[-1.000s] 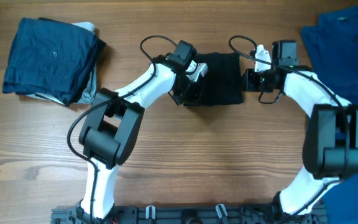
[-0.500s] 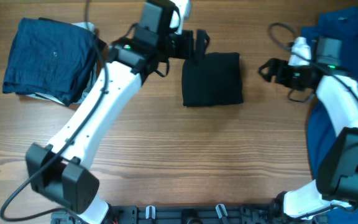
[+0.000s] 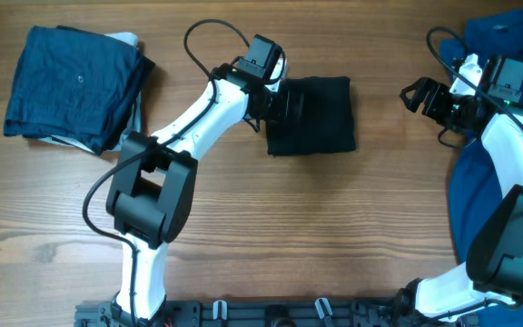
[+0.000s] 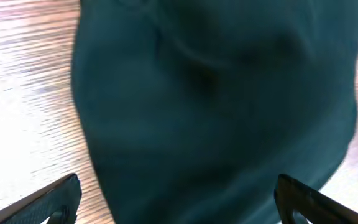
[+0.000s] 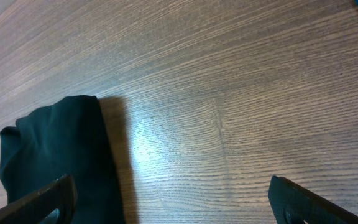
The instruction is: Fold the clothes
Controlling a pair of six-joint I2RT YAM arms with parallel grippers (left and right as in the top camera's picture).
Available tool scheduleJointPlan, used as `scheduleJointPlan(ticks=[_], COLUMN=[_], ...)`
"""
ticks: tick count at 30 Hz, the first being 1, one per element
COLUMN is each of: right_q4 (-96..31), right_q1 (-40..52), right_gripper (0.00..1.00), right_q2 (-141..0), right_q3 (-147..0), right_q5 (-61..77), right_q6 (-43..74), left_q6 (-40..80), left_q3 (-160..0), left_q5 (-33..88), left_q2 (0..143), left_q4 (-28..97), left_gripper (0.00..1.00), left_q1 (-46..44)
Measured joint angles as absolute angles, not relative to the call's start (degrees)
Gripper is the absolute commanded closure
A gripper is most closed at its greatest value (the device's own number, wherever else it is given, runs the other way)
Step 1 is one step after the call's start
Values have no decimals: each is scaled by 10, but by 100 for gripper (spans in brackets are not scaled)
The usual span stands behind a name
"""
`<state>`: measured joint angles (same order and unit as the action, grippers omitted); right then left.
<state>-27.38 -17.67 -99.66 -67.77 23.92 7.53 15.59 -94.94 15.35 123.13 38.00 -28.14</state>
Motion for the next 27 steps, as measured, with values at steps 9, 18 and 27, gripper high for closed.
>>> scheduleJointPlan(ticks=[9, 18, 27], right_q4=[-273, -274, -274], right_q1=[-177, -177, -177], right_gripper=[0, 0, 0], right_q2=[-997, -997, -997], right_q3=[-678, -677, -678], right_q5=[239, 239, 239], right_q6=[75, 76, 75], left_q6=[176, 203, 203], left_q3=[-956, -966, -988], left_q5=[173, 45, -113], left_q2=[1284, 1287, 1198], left_q4=[347, 358, 399], left_gripper=[37, 96, 96], left_q1=[-282, -331, -337])
